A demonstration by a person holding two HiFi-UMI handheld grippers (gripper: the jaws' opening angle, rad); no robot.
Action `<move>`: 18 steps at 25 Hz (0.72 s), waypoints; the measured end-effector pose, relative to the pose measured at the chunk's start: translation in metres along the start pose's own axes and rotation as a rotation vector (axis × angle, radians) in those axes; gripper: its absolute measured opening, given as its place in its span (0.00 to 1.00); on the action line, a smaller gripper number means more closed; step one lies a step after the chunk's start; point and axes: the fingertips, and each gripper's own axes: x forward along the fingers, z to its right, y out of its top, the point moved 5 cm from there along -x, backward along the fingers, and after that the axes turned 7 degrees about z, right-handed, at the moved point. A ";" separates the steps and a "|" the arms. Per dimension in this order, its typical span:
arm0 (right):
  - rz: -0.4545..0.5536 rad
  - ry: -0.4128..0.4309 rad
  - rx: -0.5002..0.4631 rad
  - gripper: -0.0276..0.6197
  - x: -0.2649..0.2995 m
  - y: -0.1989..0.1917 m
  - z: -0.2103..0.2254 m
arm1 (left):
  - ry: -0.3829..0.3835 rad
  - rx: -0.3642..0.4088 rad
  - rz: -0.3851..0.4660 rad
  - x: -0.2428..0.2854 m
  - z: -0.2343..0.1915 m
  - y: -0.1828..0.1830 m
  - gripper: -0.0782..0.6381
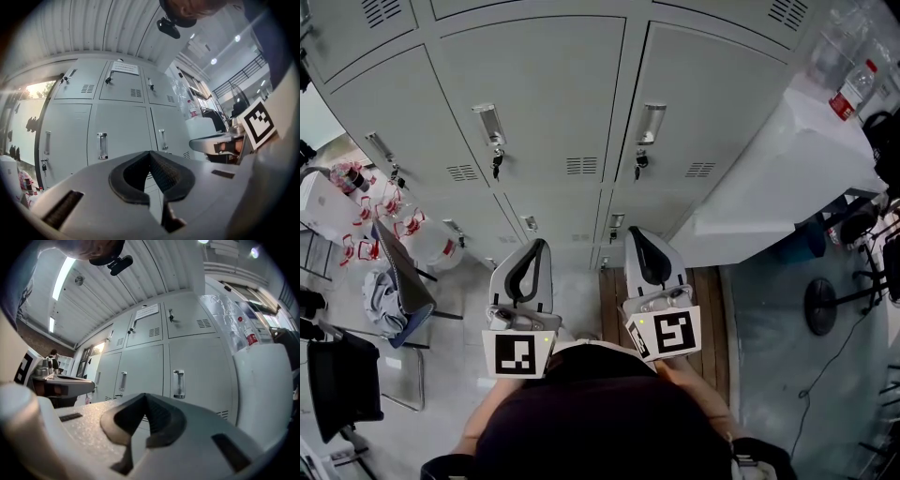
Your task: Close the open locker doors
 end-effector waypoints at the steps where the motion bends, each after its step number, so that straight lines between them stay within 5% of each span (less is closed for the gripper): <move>1: 0.000 -0.001 0.001 0.04 -0.001 0.000 0.001 | -0.002 0.001 0.000 0.000 0.001 0.000 0.11; 18: -0.006 -0.001 0.009 0.04 0.006 -0.002 0.010 | -0.025 -0.005 0.015 0.013 0.008 0.002 0.11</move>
